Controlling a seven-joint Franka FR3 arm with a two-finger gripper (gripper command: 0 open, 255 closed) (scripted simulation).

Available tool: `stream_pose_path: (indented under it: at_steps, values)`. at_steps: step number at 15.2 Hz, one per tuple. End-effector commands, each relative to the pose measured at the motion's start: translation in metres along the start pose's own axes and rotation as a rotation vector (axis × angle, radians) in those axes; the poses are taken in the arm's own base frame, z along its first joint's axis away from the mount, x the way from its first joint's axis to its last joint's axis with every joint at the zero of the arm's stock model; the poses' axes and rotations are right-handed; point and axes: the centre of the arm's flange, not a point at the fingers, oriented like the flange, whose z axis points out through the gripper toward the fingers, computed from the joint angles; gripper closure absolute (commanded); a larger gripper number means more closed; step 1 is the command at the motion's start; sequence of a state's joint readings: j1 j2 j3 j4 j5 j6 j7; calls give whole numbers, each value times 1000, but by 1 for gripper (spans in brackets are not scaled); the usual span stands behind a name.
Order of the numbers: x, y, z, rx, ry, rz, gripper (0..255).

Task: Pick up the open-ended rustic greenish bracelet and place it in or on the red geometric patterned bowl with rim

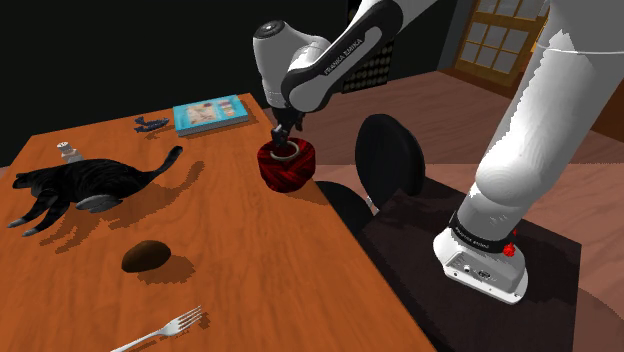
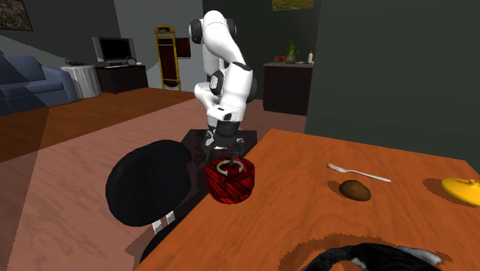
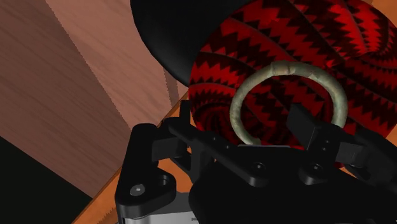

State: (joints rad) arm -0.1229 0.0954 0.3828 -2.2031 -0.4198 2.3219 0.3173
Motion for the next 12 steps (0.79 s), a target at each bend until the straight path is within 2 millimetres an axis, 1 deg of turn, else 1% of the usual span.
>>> stream_pose_path:
  at_steps: [1,4,5,12]
  values:
    - [0,0,0,0,0,0,0]
    - [0,0,-40,0,0,0,0]
    - [0,0,-50,0,0,0,0]
    - [0,0,-50,0,0,0,0]
